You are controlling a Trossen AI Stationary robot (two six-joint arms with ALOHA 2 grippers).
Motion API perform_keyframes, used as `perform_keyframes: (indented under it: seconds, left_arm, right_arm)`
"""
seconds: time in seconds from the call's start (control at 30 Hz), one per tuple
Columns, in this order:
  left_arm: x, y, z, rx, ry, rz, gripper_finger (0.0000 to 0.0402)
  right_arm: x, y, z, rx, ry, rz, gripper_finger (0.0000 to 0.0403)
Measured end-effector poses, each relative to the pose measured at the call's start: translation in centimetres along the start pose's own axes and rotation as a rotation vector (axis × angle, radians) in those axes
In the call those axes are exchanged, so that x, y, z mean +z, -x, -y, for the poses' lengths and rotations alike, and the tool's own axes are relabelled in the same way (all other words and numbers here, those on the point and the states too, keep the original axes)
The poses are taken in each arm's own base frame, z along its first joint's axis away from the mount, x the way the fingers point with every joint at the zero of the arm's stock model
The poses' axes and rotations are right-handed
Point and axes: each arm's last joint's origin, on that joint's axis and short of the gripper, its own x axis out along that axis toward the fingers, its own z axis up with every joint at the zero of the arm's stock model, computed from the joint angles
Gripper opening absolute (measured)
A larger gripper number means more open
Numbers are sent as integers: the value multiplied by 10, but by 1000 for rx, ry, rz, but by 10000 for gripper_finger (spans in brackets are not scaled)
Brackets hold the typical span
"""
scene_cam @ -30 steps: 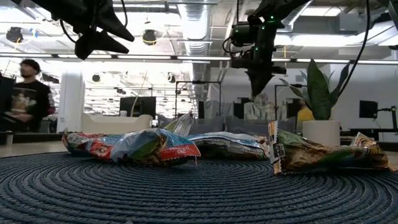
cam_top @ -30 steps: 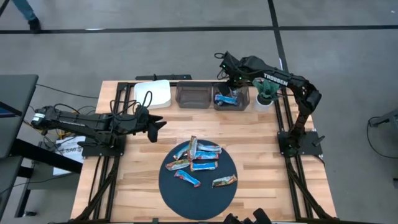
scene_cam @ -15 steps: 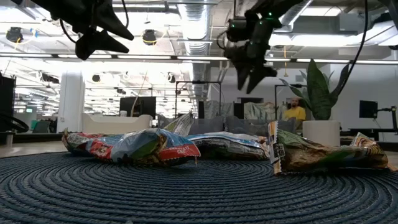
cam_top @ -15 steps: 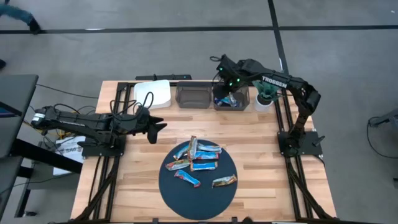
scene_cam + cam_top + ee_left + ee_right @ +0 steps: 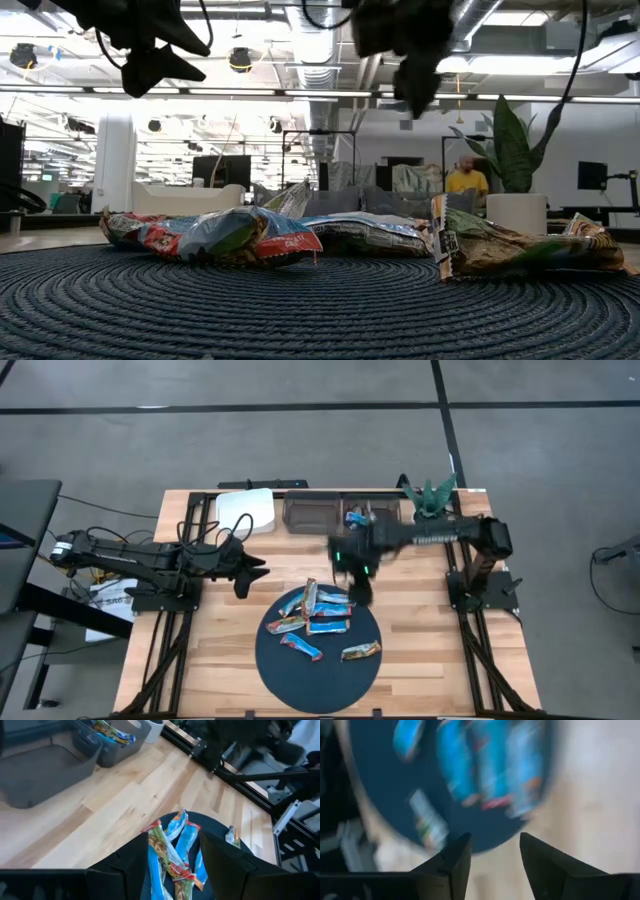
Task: Pick and place Granola Bars by type
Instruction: Put the orange granola bar into the left black transparent bin
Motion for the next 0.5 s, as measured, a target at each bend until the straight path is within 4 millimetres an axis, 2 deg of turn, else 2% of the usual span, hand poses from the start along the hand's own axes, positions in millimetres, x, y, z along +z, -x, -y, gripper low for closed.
perform_keyframes:
  seconds: [0.1,0.23,0.4,0.5]
  left_arm:
    - [0,0,0,-12,0,-9,173]
    - [-1,0,1,-29,0,-22,173]
    - [-1,0,1,-44,0,-33,173]
    - [-1,0,1,-43,17,-33,173]
  right_arm:
    - [-11,-18,-32,63,91,-78,156]
    - [-29,-41,-65,54,164,-153,154]
    - [-44,-69,-99,30,207,-117,152]
    - [-52,-81,-112,-4,259,-80,154]
